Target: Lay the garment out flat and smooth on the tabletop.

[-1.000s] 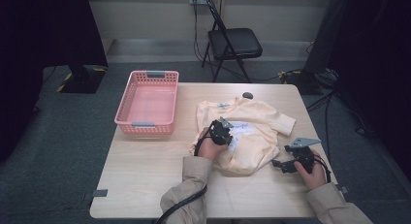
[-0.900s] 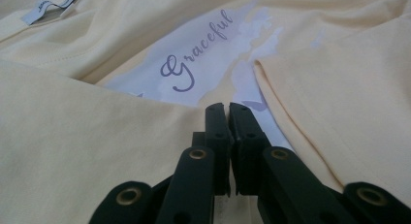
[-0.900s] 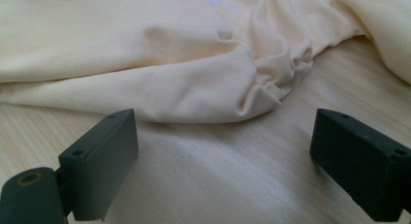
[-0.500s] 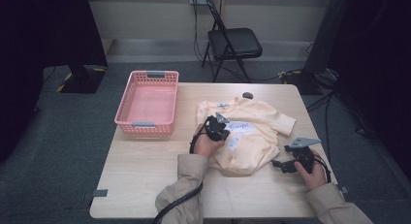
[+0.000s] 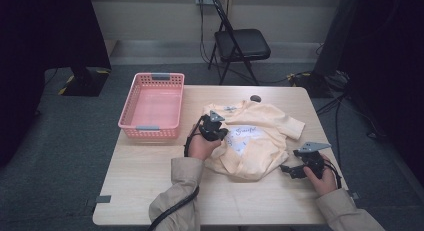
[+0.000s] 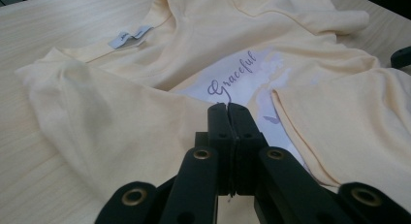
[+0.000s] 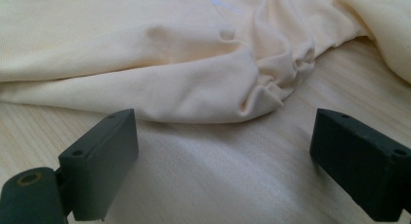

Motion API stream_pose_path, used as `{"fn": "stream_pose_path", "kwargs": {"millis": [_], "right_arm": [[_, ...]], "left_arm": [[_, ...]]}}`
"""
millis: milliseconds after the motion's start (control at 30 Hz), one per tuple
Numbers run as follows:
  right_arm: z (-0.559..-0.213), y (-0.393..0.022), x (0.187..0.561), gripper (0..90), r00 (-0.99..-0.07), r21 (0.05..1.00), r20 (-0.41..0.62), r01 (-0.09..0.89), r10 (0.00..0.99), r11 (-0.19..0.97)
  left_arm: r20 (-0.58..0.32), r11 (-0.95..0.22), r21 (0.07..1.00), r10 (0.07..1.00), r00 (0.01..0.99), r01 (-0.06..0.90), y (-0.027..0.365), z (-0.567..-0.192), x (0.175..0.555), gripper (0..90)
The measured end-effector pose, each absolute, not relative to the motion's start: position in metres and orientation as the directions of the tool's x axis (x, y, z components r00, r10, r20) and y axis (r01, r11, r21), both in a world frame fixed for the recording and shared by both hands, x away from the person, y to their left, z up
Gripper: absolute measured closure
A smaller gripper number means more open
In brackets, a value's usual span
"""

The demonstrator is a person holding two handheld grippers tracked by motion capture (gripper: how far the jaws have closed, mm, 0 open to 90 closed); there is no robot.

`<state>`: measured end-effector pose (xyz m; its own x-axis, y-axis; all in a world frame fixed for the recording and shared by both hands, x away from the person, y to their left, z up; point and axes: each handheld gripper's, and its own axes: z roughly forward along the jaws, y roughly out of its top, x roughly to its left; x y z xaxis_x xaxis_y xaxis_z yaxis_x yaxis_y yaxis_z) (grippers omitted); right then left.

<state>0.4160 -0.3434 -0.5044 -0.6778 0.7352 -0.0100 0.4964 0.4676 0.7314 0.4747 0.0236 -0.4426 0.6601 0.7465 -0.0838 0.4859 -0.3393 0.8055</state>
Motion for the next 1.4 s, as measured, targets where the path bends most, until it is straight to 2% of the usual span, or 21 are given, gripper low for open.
{"fn": "stream_pose_path", "kwargs": {"millis": [667, 1400], "right_arm": [[-0.504, -0.343, 0.416, 9.1, -0.678, 0.732, -0.01, 0.496, 0.735, 0.467], [-0.504, -0.343, 0.416, 9.1, -0.678, 0.731, -0.01, 0.497, 0.735, 0.467]], "left_arm": [[-0.123, -0.263, 0.832, 0.771, 0.625, 0.489, 0.057, -0.425, 0.476, 89.7], [-0.119, -0.219, 0.851, 0.805, 0.581, 0.477, 0.091, -0.414, 0.474, 89.7]]}}
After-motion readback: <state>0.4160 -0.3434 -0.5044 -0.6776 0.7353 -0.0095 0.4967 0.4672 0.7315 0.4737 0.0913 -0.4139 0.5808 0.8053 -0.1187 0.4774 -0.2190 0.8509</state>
